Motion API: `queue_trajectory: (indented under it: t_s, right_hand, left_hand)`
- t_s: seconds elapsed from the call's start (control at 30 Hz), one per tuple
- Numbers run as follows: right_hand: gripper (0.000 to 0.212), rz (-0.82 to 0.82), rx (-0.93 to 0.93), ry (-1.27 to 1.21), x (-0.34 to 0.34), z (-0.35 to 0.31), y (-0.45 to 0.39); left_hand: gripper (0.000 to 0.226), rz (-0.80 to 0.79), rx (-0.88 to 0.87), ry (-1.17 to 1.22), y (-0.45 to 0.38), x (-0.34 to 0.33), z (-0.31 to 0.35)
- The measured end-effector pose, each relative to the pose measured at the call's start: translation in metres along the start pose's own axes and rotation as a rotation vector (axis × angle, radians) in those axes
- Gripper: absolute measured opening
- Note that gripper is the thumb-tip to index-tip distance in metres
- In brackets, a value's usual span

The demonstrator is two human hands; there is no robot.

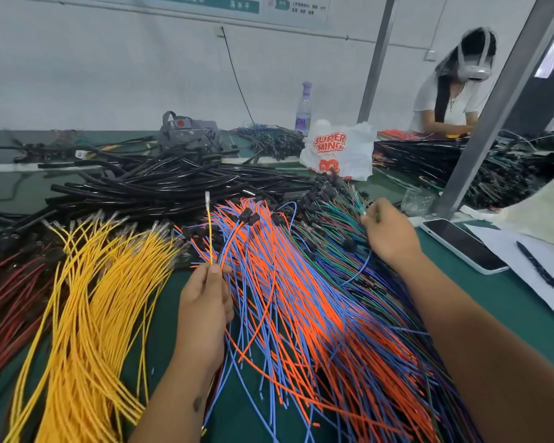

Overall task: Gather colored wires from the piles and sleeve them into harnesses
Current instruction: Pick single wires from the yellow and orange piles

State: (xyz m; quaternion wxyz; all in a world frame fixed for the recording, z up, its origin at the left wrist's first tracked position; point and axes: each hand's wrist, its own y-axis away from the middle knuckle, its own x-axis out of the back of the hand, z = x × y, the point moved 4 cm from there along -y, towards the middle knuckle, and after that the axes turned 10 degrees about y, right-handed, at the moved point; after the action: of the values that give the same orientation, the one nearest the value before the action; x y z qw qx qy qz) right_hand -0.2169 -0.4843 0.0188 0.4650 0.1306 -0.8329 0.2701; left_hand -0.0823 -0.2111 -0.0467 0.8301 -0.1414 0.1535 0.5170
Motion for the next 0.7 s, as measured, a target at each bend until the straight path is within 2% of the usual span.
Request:
queue_trajectory:
  t_s: [0.1, 0.27, 0.33, 0.4, 0.47, 0.6, 0.7]
  right_hand:
    - [0.015, 0.073, -0.045, -0.234, 0.017, 0.002, -0.001]
    - [0.012, 0.071, -0.069, -0.472, 0.045, -0.007, -0.015]
    - [0.016, 0.008, -0.08, -0.599, 0.045, -0.01, -0.016]
    - [0.019, -0.131, -0.083, -0.71, 0.032, -0.014, -0.012]
    - [0.02, -0.209, -0.098, -0.711, 0.016, -0.01, -0.008]
    - [0.018, -0.132, -0.094, -0.559, 0.006, 0.004, -0.004]
    - [0.017, -0.24, -0.036, -0.498, 0.001, 0.006, -0.001]
  left_hand:
    - [0.029, 0.001, 0.002, -0.001, 0.001, -0.001, 0.002]
    - [0.029, -0.005, 0.002, -0.007, 0.005, 0.0, 0.003]
    - [0.029, -0.011, 0.003, -0.027, 0.006, -0.001, 0.003]
    - [0.029, -0.008, 0.0, -0.033, 0.005, 0.0, 0.003]
    - [0.029, -0.007, -0.002, -0.035, 0.004, 0.002, 0.002]
    - [0.029, 0.0, -0.014, -0.033, 0.002, 0.002, 0.002]
    - [0.029, 0.002, -0.017, -0.034, 0.001, 0.002, 0.0]
